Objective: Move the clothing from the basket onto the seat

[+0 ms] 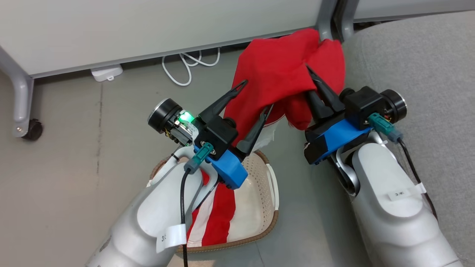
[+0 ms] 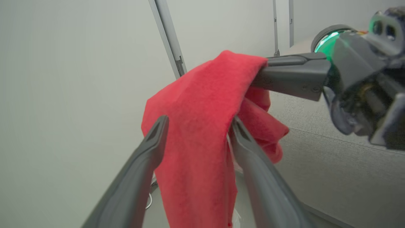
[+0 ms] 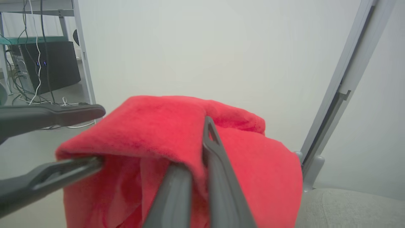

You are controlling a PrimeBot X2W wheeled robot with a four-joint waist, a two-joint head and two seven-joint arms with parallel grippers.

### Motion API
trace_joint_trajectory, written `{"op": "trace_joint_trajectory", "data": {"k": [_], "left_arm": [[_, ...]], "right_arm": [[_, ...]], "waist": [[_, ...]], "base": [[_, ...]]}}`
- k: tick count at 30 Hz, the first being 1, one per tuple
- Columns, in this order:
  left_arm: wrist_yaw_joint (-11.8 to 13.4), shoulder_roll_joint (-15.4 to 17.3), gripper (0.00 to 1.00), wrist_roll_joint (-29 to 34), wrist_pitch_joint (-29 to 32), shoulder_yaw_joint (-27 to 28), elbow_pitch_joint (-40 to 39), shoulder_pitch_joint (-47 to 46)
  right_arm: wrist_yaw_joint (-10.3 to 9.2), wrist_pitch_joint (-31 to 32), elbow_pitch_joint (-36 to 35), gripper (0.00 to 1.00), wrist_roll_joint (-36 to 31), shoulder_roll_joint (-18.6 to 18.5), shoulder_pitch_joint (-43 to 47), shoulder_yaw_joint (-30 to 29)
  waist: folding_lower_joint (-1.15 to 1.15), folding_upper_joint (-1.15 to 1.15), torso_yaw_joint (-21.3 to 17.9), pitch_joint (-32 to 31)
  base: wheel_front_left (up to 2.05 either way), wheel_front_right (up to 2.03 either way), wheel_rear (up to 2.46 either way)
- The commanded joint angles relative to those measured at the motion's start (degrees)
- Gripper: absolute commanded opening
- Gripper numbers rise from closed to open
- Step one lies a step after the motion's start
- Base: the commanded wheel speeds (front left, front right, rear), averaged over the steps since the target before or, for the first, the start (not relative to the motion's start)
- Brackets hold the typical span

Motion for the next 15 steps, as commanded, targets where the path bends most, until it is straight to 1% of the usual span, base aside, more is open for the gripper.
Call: {"op": "trace_joint_trajectory", "data": {"k": [1,5,10,15], "left_arm": [[-0.1,0.4,1.00,0.3,-0.3,-0.1,-0.2,0.6],[-0.1,0.7,1.00,0.2,-0.3,-1.1,-0.6,0.8],[-0.1,1.1,1.00,0.1,-0.3,-1.9,-1.2,1.0],[-0.1,1.8,1.00,0.0,-0.2,-3.4,-1.9,1.1]], "right_arm": [[0.01,-0.2,-0.5,0.00,-0.1,0.0,-0.5,-0.5],[0.01,-0.2,-1.6,0.00,-0.3,0.0,-0.3,-2.5],[0.01,-0.2,-3.5,0.00,-0.3,0.0,0.0,-3.8],[0.01,-0.2,-5.9,0.00,-0.4,0.0,1.1,-6.4]], "waist": [[0.00,0.00,-1.0,0.8],[0.00,0.00,-2.8,2.2],[0.00,0.00,-5.9,3.8],[0.00,0.00,-9.1,5.3]], "base": [[0.00,0.00,0.00],[0.00,0.00,0.00],[0.00,0.00,0.00],[0.00,0.00,0.00]]}}
